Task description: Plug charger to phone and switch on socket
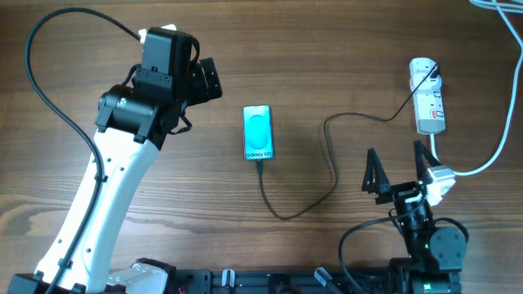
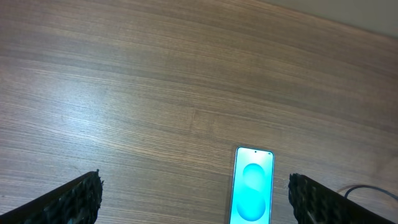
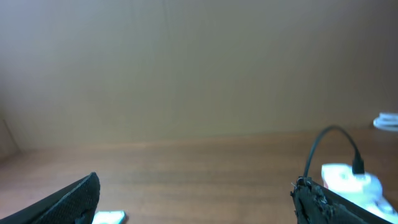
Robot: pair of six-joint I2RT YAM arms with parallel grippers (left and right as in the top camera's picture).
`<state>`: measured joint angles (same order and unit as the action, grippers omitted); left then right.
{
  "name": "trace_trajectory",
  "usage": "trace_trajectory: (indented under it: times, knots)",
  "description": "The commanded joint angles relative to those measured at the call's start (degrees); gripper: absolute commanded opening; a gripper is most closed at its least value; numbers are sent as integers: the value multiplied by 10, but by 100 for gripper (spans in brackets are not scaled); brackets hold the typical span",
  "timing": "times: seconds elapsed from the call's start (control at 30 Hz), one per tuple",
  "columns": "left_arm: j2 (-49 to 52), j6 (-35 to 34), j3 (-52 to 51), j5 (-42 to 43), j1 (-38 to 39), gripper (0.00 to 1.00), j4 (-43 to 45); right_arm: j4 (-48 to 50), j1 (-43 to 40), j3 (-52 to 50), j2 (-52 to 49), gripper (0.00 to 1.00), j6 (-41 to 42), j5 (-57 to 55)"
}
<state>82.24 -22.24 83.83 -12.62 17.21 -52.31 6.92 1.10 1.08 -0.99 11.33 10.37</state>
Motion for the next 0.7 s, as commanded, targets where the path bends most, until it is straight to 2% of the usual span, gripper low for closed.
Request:
trace_trajectory:
  times: [0.0,0.17,0.43,0.67]
  knots:
    - [3,-7,-2,-9,-1,100,2,3,3,-8,8,100,-25,-11]
    - [3,-7,-2,-9,-1,100,2,-66,3,-8,8,100,-52,-22]
    - [3,-7,-2,-9,-1,100,2,-70,-1,-8,8,100,-55,-42]
    - [3,-7,-2,-9,-1,100,2,-70,0,-8,8,100,-117,-42]
